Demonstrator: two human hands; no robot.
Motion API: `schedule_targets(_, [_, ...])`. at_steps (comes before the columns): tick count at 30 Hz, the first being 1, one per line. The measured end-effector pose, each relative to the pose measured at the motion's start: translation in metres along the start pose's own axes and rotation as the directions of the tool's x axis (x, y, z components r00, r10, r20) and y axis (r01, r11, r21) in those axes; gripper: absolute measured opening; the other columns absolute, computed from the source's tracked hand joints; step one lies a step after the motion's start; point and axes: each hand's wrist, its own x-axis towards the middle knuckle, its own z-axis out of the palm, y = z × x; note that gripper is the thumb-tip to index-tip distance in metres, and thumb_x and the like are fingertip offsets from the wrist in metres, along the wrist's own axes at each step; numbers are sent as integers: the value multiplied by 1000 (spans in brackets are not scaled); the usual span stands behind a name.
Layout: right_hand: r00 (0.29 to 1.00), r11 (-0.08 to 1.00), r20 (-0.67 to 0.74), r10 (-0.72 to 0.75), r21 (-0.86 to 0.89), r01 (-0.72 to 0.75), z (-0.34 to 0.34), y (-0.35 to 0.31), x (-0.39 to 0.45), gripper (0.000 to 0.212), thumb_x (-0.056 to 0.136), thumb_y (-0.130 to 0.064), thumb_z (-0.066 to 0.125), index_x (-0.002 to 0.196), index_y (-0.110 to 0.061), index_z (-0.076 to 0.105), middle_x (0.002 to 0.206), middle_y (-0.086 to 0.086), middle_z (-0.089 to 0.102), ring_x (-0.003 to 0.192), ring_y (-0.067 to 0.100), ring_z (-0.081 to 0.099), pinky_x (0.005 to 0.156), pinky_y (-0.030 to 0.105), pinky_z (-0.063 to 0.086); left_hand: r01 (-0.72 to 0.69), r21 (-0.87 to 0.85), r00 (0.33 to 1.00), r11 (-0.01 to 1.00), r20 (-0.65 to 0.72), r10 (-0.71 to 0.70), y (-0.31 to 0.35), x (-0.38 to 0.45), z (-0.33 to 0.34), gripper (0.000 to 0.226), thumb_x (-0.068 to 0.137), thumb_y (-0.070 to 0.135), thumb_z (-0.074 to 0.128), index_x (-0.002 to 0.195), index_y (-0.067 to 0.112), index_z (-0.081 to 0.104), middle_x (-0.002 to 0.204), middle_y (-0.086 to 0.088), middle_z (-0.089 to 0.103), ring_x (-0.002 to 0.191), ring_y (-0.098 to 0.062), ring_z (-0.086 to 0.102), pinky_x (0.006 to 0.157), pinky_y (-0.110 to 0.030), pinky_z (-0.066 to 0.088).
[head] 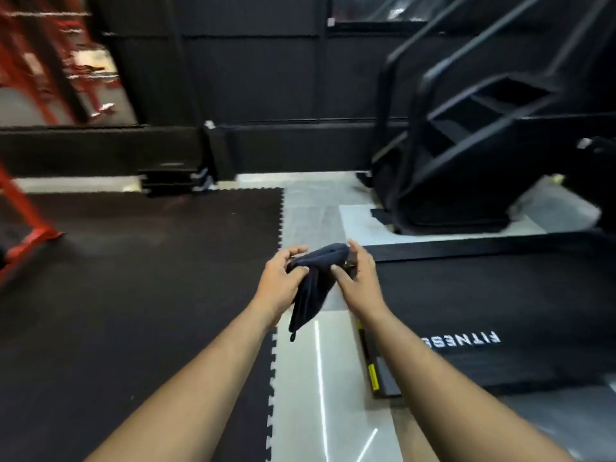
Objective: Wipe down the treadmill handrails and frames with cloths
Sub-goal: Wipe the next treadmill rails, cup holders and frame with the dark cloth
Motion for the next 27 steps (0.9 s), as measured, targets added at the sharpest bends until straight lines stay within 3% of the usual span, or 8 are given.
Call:
schedule_targets(3, [990, 985, -39, 137, 108, -132, -48, 12, 24, 90, 93, -36, 75, 163, -23, 20, 149, -10, 35, 140, 6, 35, 108, 17, 36, -28, -9, 982, 1000, 185, 29, 14, 44, 38, 40, 98, -1, 50, 127, 26, 59, 108, -4, 69, 81, -1, 68, 69, -16, 53])
schedule_targets(8, [946, 975, -307, 106, 219, -38, -142, 38, 46, 16, 95, -20, 73, 111, -22, 71, 106, -7, 78, 106, 13, 70, 82, 16, 52, -50, -119, 943, 992, 323, 86, 21, 111, 138, 39, 97, 18, 59, 126, 42, 49, 107, 1, 65, 92, -5, 65, 88, -28, 52])
schedule_targets(11, [880, 966, -460, 115, 260, 10, -194, 54, 65, 12, 98, -26, 69, 109, -23, 70, 107, -1, 77, 104, 14, 71, 89, 30, 56, -13, -70, 900, 997, 434, 42, 7, 140, 206, 68, 79, 51, 77, 136, 29, 49, 123, 1, 68, 116, -13, 65, 106, -36, 50])
schedule_targets(13, [849, 957, -513, 127, 287, 30, -221, 62, 76, 10, 97, -29, 68, 107, -26, 70, 106, -1, 77, 103, 14, 71, 90, 34, 58, 29, 6, 794, 1000, 608, -27, -5, 150, 239, 73, 74, 60, 83, 133, 24, 60, 126, 3, 72, 118, -14, 67, 109, -44, 50])
schedule_targets(16, [773, 954, -618, 144, 296, 58, -274, 74, 90, 16, 92, -38, 72, 106, -29, 71, 107, -1, 76, 103, 14, 71, 90, 36, 57, 26, 50, 649, 998, 759, -55, -6, 173, 301, 50, 79, 56, 83, 120, 30, 72, 121, 6, 75, 115, -14, 70, 108, -47, 51])
schedule_targets(22, [772, 876, -544, 329, 481, -34, -354, 121, 104, 62, 84, -52, 80, 134, -20, 62, 129, 4, 72, 123, 21, 66, 101, 37, 54, 58, -114, 606, 992, 794, 56, 10, 204, 424, 35, 94, 39, 68, 128, 30, 64, 125, 8, 73, 117, -10, 68, 95, -27, 54])
schedule_targets(25, [725, 907, -593, 350, 409, -104, -380, 143, 107, 48, 83, -43, 83, 122, -18, 70, 118, 4, 76, 115, 24, 71, 97, 40, 58, 10, -128, 578, 992, 810, 99, 4, 220, 480, 28, 101, 29, 64, 129, 27, 62, 122, 10, 73, 115, -7, 68, 95, -25, 54])
schedule_targets(27, [596, 934, -727, 341, 334, -127, -399, 150, 111, 34, 87, -33, 80, 117, -23, 69, 112, -2, 78, 108, 18, 73, 95, 42, 58, -17, -119, 561, 993, 821, 108, 2, 231, 515, 23, 103, 26, 61, 126, 28, 63, 118, 13, 73, 110, -1, 68, 88, -16, 53])
